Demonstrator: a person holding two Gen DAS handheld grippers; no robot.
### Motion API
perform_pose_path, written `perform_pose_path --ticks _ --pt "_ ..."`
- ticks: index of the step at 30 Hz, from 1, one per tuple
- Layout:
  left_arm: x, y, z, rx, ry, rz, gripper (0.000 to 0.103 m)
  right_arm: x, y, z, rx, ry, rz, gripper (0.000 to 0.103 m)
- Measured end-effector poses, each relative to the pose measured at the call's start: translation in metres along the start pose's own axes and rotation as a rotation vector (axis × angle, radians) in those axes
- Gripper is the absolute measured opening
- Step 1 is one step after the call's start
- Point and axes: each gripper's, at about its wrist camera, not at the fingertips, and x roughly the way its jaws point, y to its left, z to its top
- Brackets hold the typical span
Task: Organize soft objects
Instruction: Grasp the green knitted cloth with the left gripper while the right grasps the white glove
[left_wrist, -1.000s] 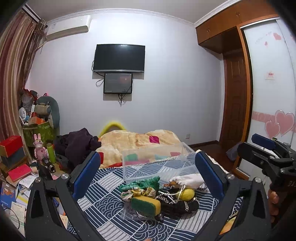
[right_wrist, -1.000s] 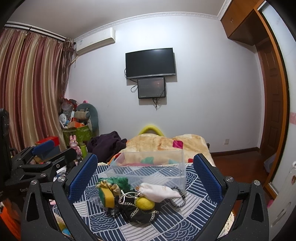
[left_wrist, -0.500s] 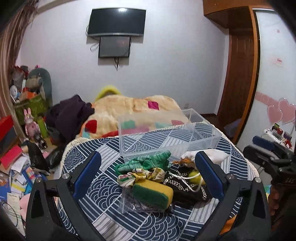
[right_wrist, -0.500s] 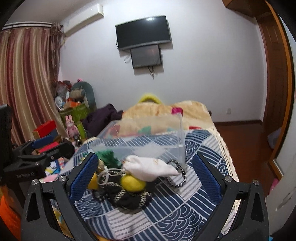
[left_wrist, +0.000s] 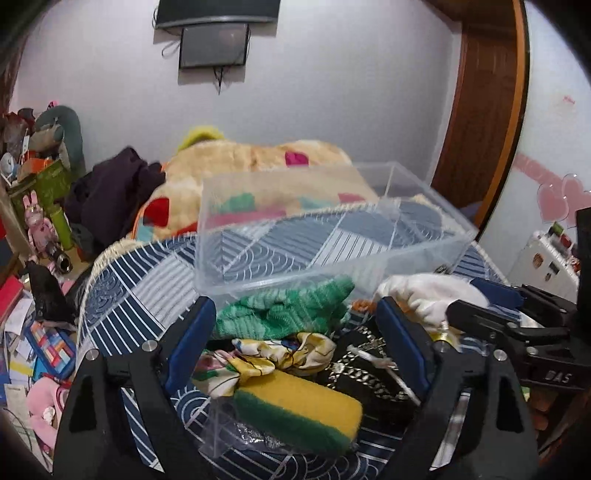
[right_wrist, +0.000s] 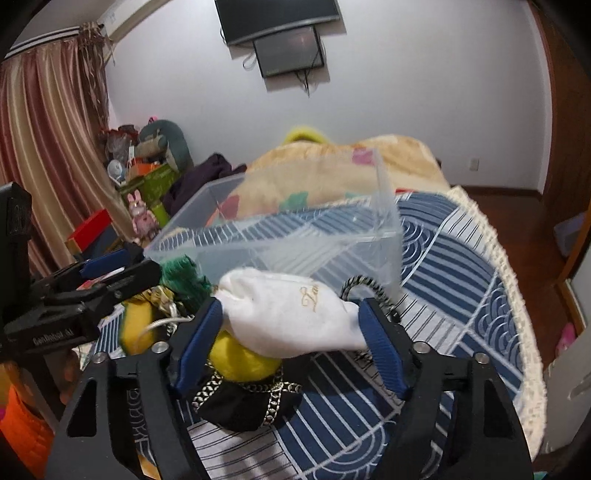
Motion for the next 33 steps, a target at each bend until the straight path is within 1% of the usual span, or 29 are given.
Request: perform_pose_path --ticks 1,3,5,6,7,8,10,11,12,13,14,16,19,26,33 --pt "0.004 0.001 -0.001 -0.005 0.021 0.008 0.082 0.001 0.000 -0.002 0.005 0.007 0.010 0.062" --pt "0.011 0.003 -0.002 -0.012 0.052 0.020 0.075 0.002 -0.001 -0.004 0.009 0.018 0.031 0.054" --pt "0.014 0.006 -0.002 -0.032 0.066 0.015 0.069 0.001 -0.001 -0.007 0.003 0.021 0.044 0.049" --pt "0.015 0.007 -0.002 -0.039 0.070 0.010 0.062 0.001 0.000 -0.007 -0.001 0.025 0.049 0.043" --pt "0.014 0.009 -0.002 -0.044 0.075 0.005 0.055 0.001 0.001 -0.007 -0.005 0.031 0.056 0.040" --pt "0.014 0.010 -0.002 -0.048 0.078 -0.005 0.052 0.001 0.002 -0.009 -0.011 0.035 0.062 0.034" --pt "0.011 0.009 -0.003 -0.047 0.076 -0.014 0.038 0.000 0.003 -0.010 -0.019 0.034 0.064 0.028" --pt "0.008 0.009 -0.004 -0.039 0.071 -0.017 0.035 -0.001 0.004 -0.010 -0.021 0.032 0.064 0.026" --pt "0.006 0.008 -0.005 -0.033 0.067 -0.019 0.028 -0.001 0.004 -0.010 -0.022 0.031 0.059 0.022" --pt "0.005 0.008 -0.006 -0.028 0.062 -0.022 0.024 -0.002 0.004 -0.010 -0.022 0.028 0.054 0.020" --pt "0.001 0.007 -0.007 -0.022 0.056 -0.025 0.023 -0.004 0.001 -0.011 -0.015 0.024 0.052 0.020" --pt "-0.007 0.006 -0.008 -0.013 0.040 -0.035 0.019 -0.005 0.000 -0.010 -0.002 0.016 0.053 0.015" --pt "-0.020 0.000 -0.007 0.011 0.011 -0.044 0.016 -0.012 0.001 -0.008 0.002 -0.005 0.057 0.011" --pt "-0.053 -0.009 0.004 0.049 -0.071 -0.079 0.016 -0.036 0.006 0.004 -0.020 -0.088 0.072 0.009" --pt "-0.076 -0.006 0.021 0.026 -0.175 -0.095 0.016 -0.061 0.013 0.022 -0.032 -0.190 0.082 0.009"
